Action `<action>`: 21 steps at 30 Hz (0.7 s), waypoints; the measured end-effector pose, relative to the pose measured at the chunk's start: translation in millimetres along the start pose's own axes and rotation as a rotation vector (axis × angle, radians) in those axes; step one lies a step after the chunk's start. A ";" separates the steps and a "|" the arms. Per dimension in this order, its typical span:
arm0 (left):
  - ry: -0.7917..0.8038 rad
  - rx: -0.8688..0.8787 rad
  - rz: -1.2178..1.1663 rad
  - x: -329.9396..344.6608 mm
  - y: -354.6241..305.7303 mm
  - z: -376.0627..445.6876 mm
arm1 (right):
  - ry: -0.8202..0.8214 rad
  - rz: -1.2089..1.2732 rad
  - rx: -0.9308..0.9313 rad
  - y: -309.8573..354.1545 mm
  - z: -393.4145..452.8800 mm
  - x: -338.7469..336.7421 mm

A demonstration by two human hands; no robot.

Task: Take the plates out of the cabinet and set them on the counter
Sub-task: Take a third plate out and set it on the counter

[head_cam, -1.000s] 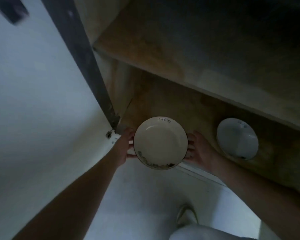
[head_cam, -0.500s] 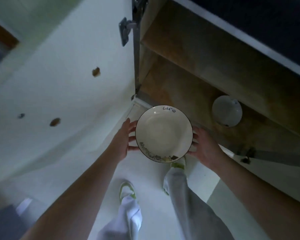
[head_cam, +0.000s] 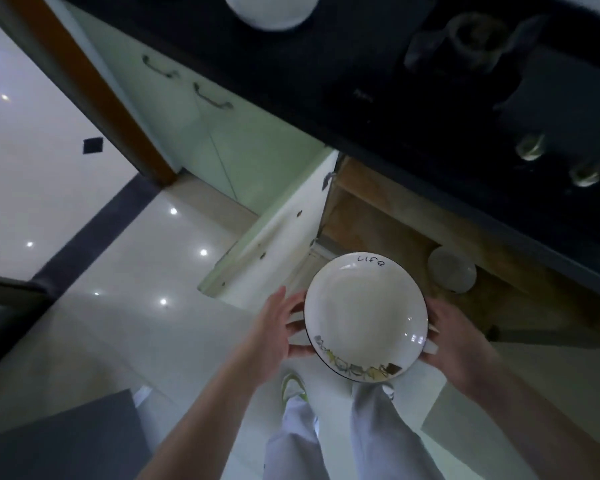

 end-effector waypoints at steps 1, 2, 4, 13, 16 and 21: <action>0.043 0.005 -0.012 1.3 -5.9 -17.1 | -0.011 0.026 -0.014 6.5 -17.0 -4.7; 0.079 0.013 -0.022 2.7 -13.3 -33.3 | -0.038 0.079 0.002 11.0 -31.4 -10.6; 0.127 0.019 -0.010 8.7 -29.6 -57.2 | -0.069 0.201 0.046 22.2 -58.5 -22.3; 0.167 0.165 0.188 73.6 -50.4 -153.2 | -0.147 0.398 -0.014 45.6 -174.0 -82.6; 0.185 0.197 0.229 105.6 -46.3 -180.8 | -0.171 0.450 -0.024 37.4 -204.1 -112.9; 0.151 0.251 0.322 161.9 -18.6 -228.2 | -0.202 0.396 -0.167 7.4 -264.9 -173.8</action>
Point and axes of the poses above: each hand's wrist, its own z-axis towards the middle knuckle, its own x-axis out of the palm, y = z × x, the point moved 3 cm from there along z, towards the middle knuckle, and after that the axes turned 8 degrees about -y, right-handed, at the moved point
